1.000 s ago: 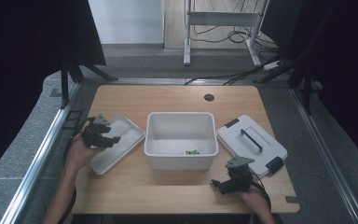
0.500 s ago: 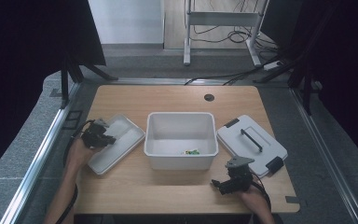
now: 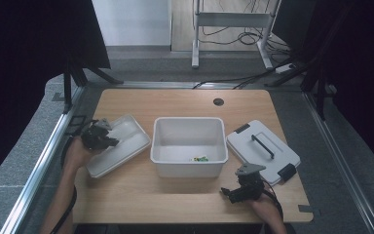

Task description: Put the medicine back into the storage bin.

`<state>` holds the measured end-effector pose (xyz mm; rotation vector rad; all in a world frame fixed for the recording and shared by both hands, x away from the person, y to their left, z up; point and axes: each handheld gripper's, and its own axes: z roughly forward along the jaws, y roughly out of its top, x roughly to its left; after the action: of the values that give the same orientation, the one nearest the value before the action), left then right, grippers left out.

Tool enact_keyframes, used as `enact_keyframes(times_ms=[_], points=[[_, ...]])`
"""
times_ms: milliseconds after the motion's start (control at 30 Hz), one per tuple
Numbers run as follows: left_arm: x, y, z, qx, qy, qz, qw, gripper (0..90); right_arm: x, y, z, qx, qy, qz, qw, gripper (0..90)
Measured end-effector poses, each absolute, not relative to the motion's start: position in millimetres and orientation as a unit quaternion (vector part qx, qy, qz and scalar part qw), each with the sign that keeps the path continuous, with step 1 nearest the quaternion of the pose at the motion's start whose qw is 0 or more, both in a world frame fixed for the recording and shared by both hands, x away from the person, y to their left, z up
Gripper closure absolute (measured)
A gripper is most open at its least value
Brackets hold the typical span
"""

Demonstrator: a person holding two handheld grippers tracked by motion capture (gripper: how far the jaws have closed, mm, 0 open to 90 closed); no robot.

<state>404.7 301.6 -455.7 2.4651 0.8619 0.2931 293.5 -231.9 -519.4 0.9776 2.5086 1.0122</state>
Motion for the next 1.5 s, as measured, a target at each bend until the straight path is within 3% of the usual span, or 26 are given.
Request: enact_keyframes(times_ms=[867, 1500], points=[[395.4, 307.1, -346.4, 0.929, 0.220, 0.121, 0.270, 89.2, 293.7, -232.0, -519.4, 0.336, 0.865, 0.349, 0.133, 0.0], [396.7, 238.3, -307.5, 0.939, 0.132, 0.112, 0.298, 89.2, 293.5, -231.8, -519.4, 0.338, 0.864, 0.349, 0.133, 0.0]])
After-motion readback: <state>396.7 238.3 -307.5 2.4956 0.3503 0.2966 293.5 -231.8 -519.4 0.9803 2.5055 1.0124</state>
